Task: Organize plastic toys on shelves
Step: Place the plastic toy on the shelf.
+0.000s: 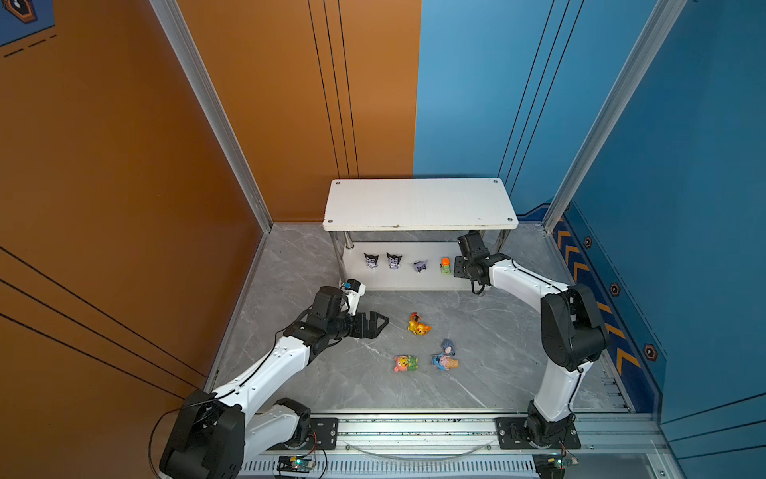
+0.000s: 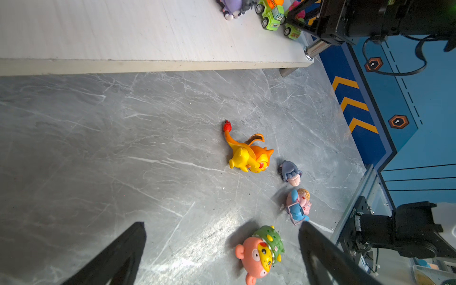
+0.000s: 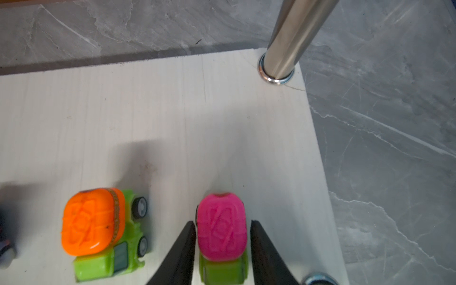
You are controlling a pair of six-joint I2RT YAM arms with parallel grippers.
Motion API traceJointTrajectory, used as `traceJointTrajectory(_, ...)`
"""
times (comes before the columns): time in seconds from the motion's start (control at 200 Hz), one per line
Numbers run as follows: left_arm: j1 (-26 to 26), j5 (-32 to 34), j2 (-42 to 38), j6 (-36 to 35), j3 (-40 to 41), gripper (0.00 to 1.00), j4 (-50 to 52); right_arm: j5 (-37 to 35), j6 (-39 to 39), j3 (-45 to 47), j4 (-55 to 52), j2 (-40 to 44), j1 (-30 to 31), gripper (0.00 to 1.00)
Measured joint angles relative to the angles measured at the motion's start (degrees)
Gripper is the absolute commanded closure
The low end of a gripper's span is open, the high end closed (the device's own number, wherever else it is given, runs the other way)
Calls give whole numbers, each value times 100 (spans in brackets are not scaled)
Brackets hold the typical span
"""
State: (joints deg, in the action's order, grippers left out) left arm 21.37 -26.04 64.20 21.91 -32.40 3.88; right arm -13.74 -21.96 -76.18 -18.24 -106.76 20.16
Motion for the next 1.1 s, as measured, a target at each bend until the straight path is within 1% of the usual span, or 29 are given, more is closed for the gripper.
traceJointTrajectory(0.1,-4,0,0,0,0,2,-4,0,2,-39,-13,-31,-13,55)
traceJointTrajectory(0.275,-4,0,0,0,4,2,-7,15,-17,-31,-9,-26,-9,45)
traceJointTrajectory(0.4,-4,0,0,0,4,2,-7,15,-57,149,31,146,52,42)
traceJointTrajectory(0.906,-4,-4,0,15,4,2,-7,-9,-195,916,26,1488,590,40)
traceJointTrajectory(1.101,-4,-2,-2,15,4,2,0,46,-31,1602,22,2253,1134,39)
